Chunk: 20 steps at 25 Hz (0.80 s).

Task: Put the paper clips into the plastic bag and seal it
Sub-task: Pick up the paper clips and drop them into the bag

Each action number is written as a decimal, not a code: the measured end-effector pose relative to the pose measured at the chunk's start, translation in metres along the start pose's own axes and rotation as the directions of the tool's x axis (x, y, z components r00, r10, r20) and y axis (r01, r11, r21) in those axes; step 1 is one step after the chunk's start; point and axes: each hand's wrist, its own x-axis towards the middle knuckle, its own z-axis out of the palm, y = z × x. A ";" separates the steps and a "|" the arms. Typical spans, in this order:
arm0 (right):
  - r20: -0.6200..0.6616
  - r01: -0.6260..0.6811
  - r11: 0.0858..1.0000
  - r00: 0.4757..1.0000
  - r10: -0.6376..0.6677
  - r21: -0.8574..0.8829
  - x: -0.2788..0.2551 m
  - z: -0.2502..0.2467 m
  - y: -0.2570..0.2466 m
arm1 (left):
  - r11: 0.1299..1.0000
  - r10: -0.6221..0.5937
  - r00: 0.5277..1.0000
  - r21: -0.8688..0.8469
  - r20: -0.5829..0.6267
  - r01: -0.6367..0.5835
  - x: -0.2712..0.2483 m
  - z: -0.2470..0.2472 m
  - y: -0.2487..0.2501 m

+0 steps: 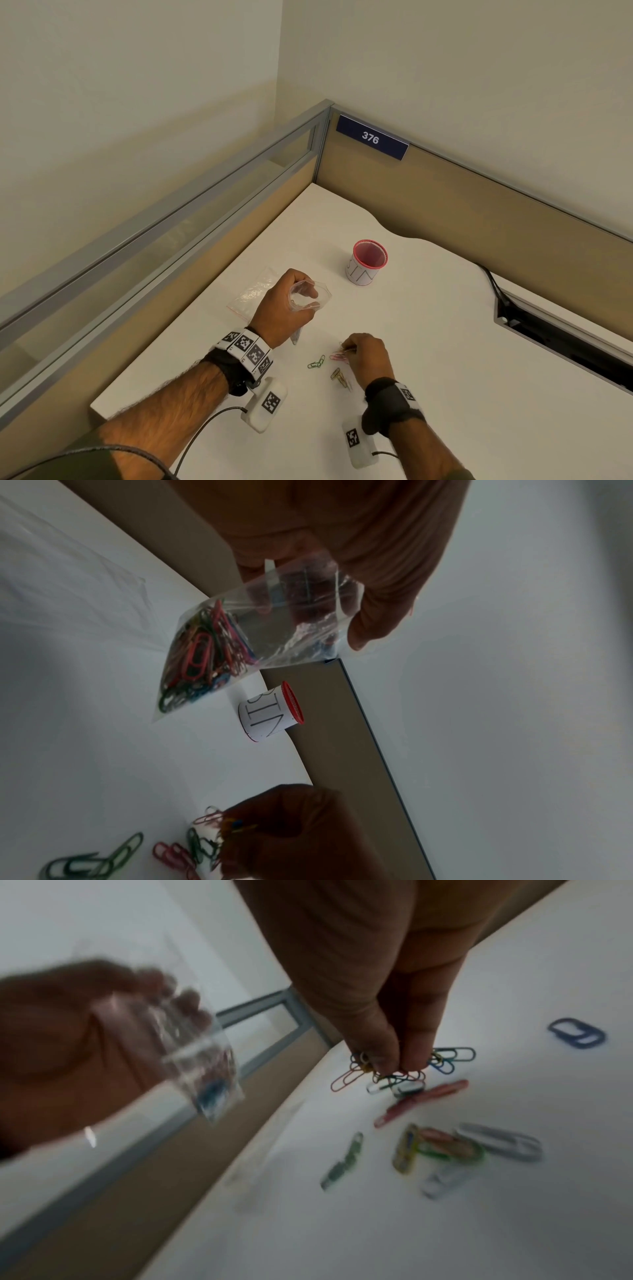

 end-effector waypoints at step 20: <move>-0.103 0.412 0.897 0.911 -0.400 0.160 -0.018 -0.095 -0.116 | 1.000 0.003 0.999 0.005 0.035 -0.004 -0.001 0.012 0.006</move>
